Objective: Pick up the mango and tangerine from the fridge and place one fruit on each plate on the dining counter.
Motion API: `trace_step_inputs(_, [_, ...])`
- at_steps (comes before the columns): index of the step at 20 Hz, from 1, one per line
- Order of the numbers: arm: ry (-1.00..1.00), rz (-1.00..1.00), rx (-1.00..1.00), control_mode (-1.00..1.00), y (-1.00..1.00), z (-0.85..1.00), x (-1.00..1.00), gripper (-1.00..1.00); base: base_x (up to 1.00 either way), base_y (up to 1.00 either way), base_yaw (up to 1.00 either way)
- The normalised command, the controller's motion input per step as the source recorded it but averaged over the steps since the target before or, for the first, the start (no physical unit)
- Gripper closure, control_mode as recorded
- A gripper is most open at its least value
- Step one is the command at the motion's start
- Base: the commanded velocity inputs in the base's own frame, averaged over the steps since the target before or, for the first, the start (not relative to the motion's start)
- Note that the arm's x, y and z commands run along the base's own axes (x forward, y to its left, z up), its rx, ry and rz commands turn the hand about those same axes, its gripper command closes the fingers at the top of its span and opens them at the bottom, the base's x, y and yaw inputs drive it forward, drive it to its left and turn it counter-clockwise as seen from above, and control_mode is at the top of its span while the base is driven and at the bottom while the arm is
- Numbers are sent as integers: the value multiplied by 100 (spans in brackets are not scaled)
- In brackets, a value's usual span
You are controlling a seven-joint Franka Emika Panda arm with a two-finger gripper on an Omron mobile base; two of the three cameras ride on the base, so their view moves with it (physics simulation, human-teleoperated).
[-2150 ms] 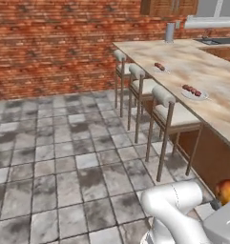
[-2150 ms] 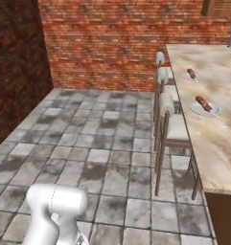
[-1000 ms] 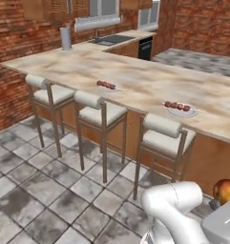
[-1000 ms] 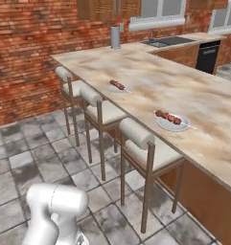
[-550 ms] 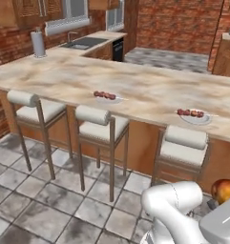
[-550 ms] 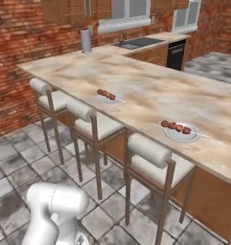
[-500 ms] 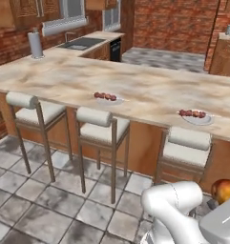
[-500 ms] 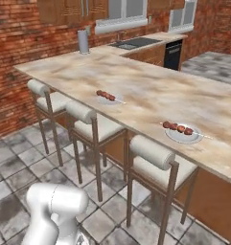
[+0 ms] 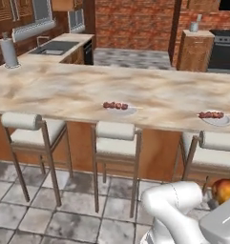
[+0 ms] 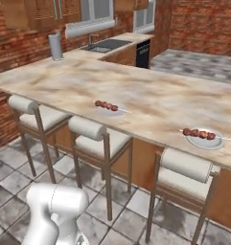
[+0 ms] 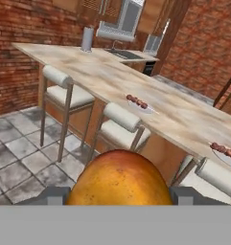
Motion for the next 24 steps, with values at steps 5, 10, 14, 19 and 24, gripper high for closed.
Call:
trace_step_inputs(5, [0, 0, 0, 100, 0, 0, 0, 100, 68, 88, -48])
trace_step_inputs(10, [0, 0, 0, 100, 0, 0, 0, 100, 70, 77, -55])
trace_step_inputs(14, [0, 0, 0, 100, 0, 0, 0, 100, 69, 62, -56])
trace_step_inputs(19, [0, 0, 0, 100, 0, 0, 0, 100, 67, 27, -44])
trace_step_inputs(24, [0, 0, 0, 100, 0, 0, 0, 100, 67, -19, -7])
